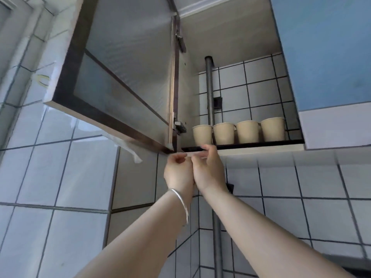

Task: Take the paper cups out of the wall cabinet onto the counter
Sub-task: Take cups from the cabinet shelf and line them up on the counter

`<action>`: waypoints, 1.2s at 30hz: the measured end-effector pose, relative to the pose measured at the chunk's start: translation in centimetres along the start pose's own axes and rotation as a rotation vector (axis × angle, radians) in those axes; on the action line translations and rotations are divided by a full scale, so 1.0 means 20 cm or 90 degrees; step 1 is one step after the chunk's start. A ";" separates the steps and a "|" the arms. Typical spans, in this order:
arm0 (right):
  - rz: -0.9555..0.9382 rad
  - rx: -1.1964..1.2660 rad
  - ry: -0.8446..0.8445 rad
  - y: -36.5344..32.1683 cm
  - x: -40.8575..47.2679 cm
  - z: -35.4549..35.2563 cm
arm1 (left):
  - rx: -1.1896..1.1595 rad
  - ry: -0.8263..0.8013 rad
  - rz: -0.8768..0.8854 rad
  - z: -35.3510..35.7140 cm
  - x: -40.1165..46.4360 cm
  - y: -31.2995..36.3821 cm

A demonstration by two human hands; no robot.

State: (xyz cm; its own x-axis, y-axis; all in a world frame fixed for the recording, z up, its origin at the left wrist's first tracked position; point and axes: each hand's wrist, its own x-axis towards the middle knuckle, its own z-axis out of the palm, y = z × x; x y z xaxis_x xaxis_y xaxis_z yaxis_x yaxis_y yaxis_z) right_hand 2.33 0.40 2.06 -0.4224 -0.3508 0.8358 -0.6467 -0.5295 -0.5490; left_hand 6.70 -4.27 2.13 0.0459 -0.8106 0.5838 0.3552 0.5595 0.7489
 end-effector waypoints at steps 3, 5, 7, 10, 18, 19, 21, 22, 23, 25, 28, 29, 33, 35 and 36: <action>-0.016 -0.110 0.034 0.02 0.15 -0.11 | 0.095 -0.076 0.078 0.07 0.06 0.02; -0.029 -0.185 0.067 0.03 0.27 -0.20 | 0.136 -0.102 0.138 0.13 0.13 0.04; -0.001 -0.255 0.083 0.04 0.38 -0.27 | 0.178 -0.114 0.174 0.19 0.21 0.06; 0.041 -0.311 0.085 0.09 0.52 -0.30 | 0.233 -0.130 0.183 0.29 0.32 0.09; 0.052 -0.426 0.062 0.16 0.65 -0.27 | 0.338 -0.145 0.125 0.44 0.59 0.08; 0.058 -0.439 0.057 0.16 0.66 -0.26 | 0.342 -0.146 0.115 0.46 0.61 0.08; 0.073 -0.458 0.050 0.14 0.69 -0.24 | 0.341 -0.156 0.094 0.48 0.66 0.08; 0.081 -0.469 0.048 0.14 0.70 -0.23 | 0.337 -0.164 0.083 0.49 0.68 0.08; 0.089 -0.479 0.047 0.14 0.72 -0.22 | 0.333 -0.171 0.071 0.50 0.70 0.08; 0.102 -0.492 0.042 0.14 0.74 -0.21 | 0.336 -0.175 0.051 0.53 0.71 0.07; 0.115 -0.484 0.028 0.15 0.77 -0.20 | 0.314 -0.186 0.023 0.56 0.72 0.06; 0.118 -0.478 0.028 0.15 0.78 -0.20 | 0.298 -0.195 0.018 0.57 0.73 0.06; 0.114 -0.443 0.044 0.18 0.80 -0.18 | 0.285 -0.202 0.013 0.57 0.76 0.03; 0.097 -0.409 0.053 0.19 0.80 -0.17 | 0.247 -0.174 -0.001 0.56 0.75 0.03; 0.086 -0.391 0.055 0.19 0.80 -0.17 | 0.223 -0.171 0.000 0.56 0.75 0.04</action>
State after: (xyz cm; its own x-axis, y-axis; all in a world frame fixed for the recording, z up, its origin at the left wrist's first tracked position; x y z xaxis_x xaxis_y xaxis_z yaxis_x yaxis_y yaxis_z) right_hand -9.03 -4.58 13.36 -0.5596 -0.3058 0.7703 -0.8194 0.0645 -0.5696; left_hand -2.81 -14.00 15.00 -0.2156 -0.7623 0.6102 0.0149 0.6223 0.7826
